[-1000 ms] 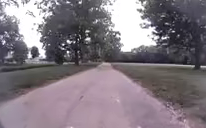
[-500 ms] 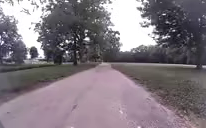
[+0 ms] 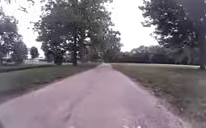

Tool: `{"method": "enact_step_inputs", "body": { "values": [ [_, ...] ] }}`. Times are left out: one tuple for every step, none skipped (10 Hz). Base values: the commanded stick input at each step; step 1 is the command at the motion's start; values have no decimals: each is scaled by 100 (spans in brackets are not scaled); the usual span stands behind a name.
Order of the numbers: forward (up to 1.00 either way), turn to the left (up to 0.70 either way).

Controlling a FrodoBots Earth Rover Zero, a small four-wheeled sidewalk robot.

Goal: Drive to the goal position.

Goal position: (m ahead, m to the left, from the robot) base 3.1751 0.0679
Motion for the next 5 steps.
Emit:
{"method": "enact_step_inputs", "body": {
  "values": [
    [70, -9],
    [70, -11],
    [70, -11],
    [70, -11],
    [70, -11]
  ]
}}
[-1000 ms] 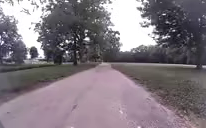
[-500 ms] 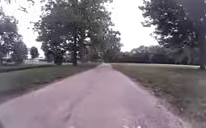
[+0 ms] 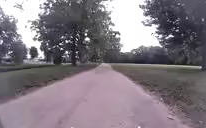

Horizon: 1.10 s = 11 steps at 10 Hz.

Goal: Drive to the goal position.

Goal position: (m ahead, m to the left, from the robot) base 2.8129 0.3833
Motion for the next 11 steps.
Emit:
{"method": "enact_step_inputs", "body": {
  "values": [
    [70, -12],
    [70, -12],
    [70, -12],
    [70, -12],
    [70, -12],
    [70, -12],
    [70, -13],
    [70, -13],
    [70, -13],
    [70, -13],
    [70, -10]
  ]
}}
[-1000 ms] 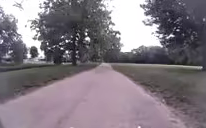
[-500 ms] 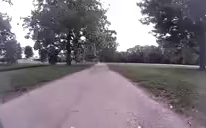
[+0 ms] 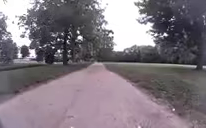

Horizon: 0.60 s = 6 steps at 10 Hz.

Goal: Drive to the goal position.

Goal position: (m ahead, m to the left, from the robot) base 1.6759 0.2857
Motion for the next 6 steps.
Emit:
{"method": "enact_step_inputs", "body": {
  "values": [
    [70, -6],
    [70, -1],
    [70, 0],
    [70, 0],
    [70, 2],
    [70, 4]
  ]
}}
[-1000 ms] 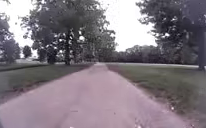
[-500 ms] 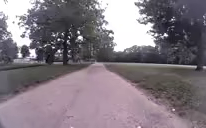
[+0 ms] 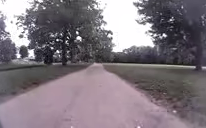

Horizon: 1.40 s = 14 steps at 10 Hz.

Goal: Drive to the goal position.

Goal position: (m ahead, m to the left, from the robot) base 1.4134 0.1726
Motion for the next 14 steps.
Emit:
{"method": "enact_step_inputs", "body": {
  "values": [
    [70, 6],
    [70, 8],
    [70, 11],
    [70, 13],
    [70, 14],
    [70, 14],
    [70, 14],
    [70, 14],
    [70, 14],
    [70, 14],
    [70, 13],
    [70, 13],
    [70, 12],
    [70, 8]
  ]
}}
